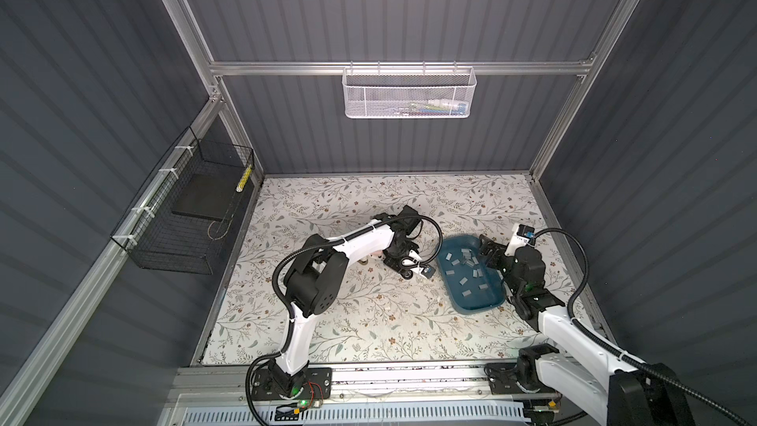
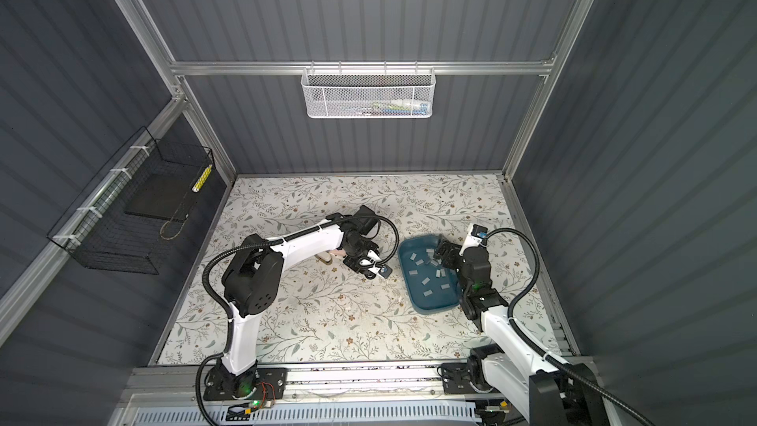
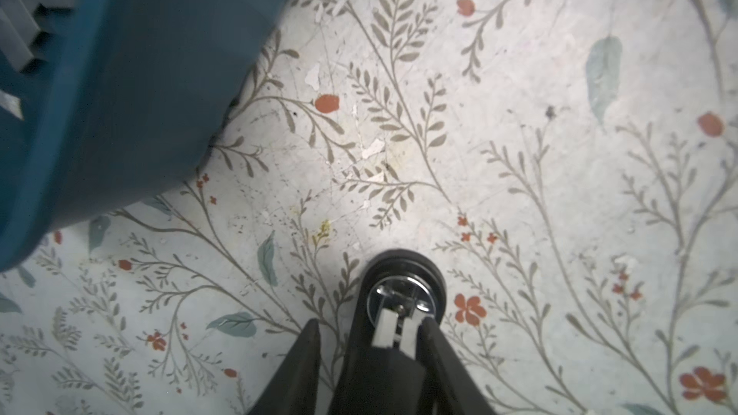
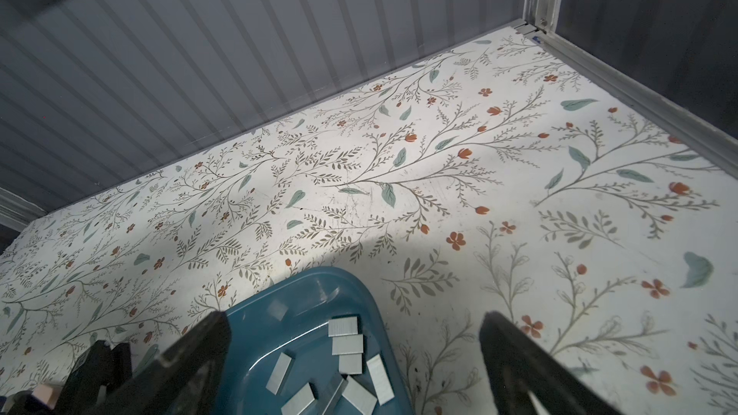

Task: Load the staples into the stapler
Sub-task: 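Reach the left gripper down over the black stapler and close on it, then lift the black stapler with the left gripper while the right gripper approaches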

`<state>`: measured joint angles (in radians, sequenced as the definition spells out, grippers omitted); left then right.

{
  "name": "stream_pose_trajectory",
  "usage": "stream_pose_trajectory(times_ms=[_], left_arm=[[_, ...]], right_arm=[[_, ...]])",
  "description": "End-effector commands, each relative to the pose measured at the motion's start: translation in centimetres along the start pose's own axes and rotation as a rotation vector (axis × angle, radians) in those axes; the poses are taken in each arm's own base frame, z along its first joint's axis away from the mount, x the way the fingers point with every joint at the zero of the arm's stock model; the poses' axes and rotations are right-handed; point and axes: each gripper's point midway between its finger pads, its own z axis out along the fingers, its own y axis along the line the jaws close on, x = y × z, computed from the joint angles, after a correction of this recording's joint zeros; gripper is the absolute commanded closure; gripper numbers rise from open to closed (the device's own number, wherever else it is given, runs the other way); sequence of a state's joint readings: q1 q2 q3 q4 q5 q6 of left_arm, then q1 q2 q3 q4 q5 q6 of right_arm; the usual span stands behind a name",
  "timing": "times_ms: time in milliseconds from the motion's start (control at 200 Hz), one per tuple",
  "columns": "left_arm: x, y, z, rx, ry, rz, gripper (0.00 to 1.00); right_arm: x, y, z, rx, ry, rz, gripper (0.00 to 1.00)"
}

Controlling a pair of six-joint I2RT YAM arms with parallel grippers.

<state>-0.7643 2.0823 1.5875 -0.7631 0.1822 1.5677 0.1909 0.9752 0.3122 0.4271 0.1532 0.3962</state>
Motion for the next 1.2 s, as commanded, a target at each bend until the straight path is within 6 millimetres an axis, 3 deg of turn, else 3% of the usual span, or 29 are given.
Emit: stream_pose_trajectory(times_ms=[0, 390, 680, 1036, 1196], left_arm=[[0.4, -1.9, 0.8, 0.103, 0.035, -0.008, 0.69], [1.2, -2.5, 2.7, 0.173, 0.103, -0.026, 0.72], [1.5, -0.9, 1.7, 0.115, 0.137, -0.073, 0.60], [2.3, -0.6, -0.5, 0.120, 0.155, -0.112, 0.62], [2.6, -1.1, -0.6, 0.145, 0.169, -0.118, 0.68]], right_arm=[[-1.3, 0.8, 0.0, -0.021, -0.032, 0.006, 0.01], [-1.2, 0.8, 0.2, -0.019, -0.026, 0.007, 0.01], [-1.2, 0.8, 0.3, -0.018, -0.020, 0.005, 0.01], [-1.2, 0.9, 0.4, -0.019, -0.014, 0.004, 0.01], [-1.1, 0.9, 0.4, -0.017, -0.013, 0.003, 0.01]])
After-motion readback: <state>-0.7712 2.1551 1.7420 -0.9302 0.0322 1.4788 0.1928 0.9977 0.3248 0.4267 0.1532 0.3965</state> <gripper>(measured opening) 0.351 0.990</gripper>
